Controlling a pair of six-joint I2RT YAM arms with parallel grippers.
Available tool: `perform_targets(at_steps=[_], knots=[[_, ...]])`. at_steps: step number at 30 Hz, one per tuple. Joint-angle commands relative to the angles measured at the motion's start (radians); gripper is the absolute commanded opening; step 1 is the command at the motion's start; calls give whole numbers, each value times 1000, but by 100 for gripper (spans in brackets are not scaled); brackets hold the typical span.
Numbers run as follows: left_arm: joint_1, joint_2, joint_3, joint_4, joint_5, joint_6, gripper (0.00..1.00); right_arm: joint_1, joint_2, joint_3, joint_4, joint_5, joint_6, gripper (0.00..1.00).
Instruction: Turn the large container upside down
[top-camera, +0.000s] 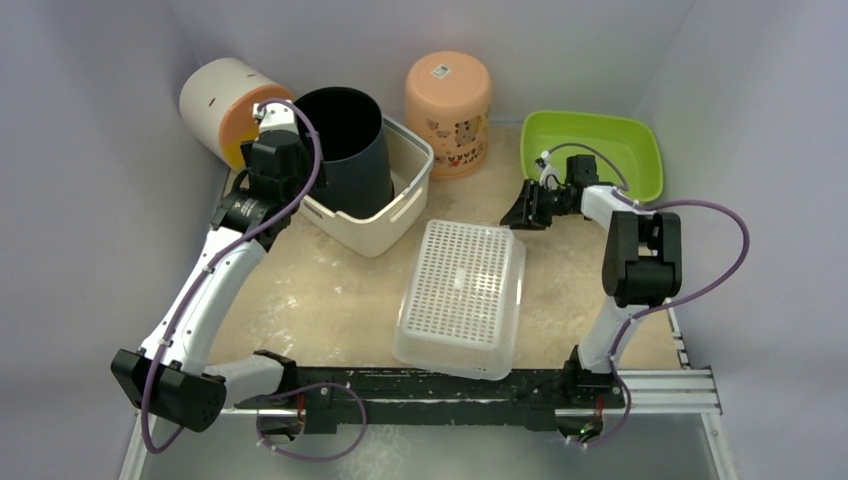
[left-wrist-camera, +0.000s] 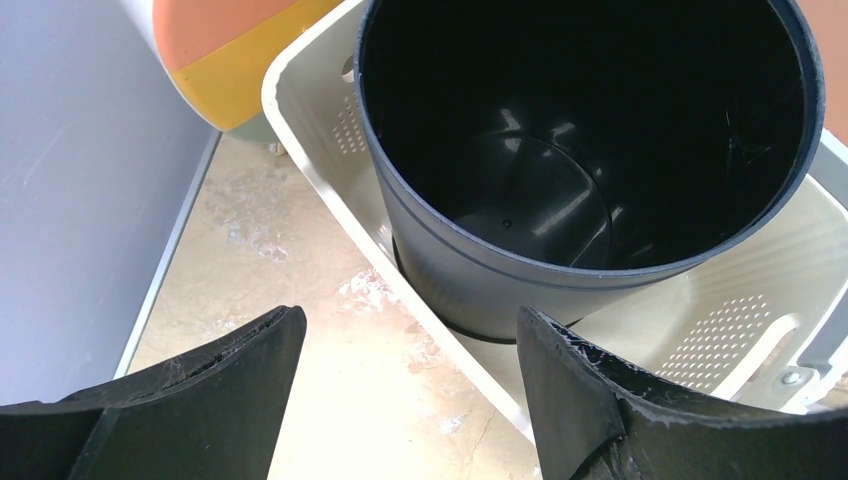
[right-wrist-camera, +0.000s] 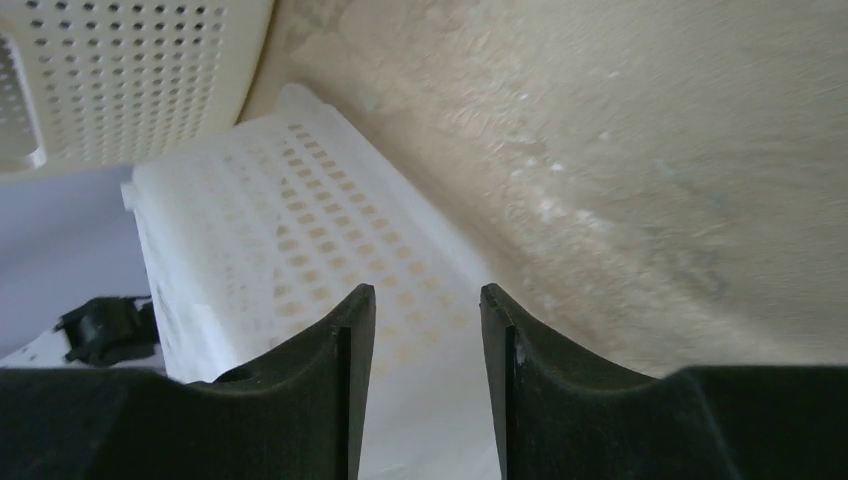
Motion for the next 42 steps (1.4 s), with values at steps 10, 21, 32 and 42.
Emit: perform_targets(at_steps=[10, 21, 32, 42], knots=[[-4, 4, 18, 39, -11, 23, 78, -4, -29, 252, -114, 232, -101, 48], [-5, 26, 48, 46, 10, 28, 78, -4, 93, 626, -316, 644, -154, 49], [-6, 35, 31, 49, 2, 23, 78, 41, 213, 713, -317, 651, -200, 50], [-4, 45, 27, 49, -4, 25, 78, 89, 252, 680, -277, 673, -203, 52]])
